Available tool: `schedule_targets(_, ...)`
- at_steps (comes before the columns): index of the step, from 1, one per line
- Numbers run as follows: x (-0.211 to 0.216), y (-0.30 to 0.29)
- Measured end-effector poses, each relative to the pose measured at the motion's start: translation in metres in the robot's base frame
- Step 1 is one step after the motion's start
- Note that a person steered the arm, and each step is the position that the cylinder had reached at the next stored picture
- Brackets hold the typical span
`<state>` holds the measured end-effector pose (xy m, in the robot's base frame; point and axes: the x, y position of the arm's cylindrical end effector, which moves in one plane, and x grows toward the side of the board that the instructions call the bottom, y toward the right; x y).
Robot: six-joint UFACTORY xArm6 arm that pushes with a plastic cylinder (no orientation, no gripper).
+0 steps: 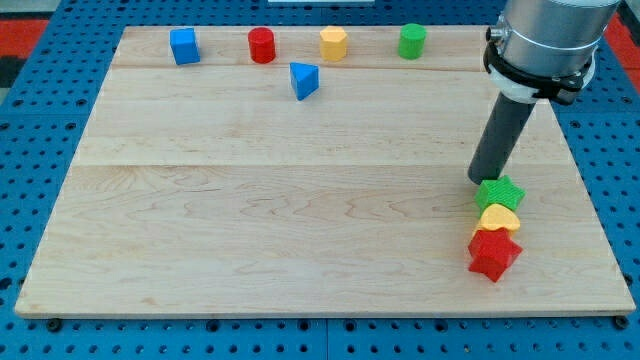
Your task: Push the green circle diagonally to the bottom right of yellow hexagon
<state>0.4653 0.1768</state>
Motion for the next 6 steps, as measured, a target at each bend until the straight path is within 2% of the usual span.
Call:
schedule_targets(1,-0.011,0.014)
schedule_targets(2,-0.019,0.052)
schedule_targets(3,-0.056,0.051)
schedule_targets(5,-0.194,0.036)
schedule_targets(6,-0.248,0.025)
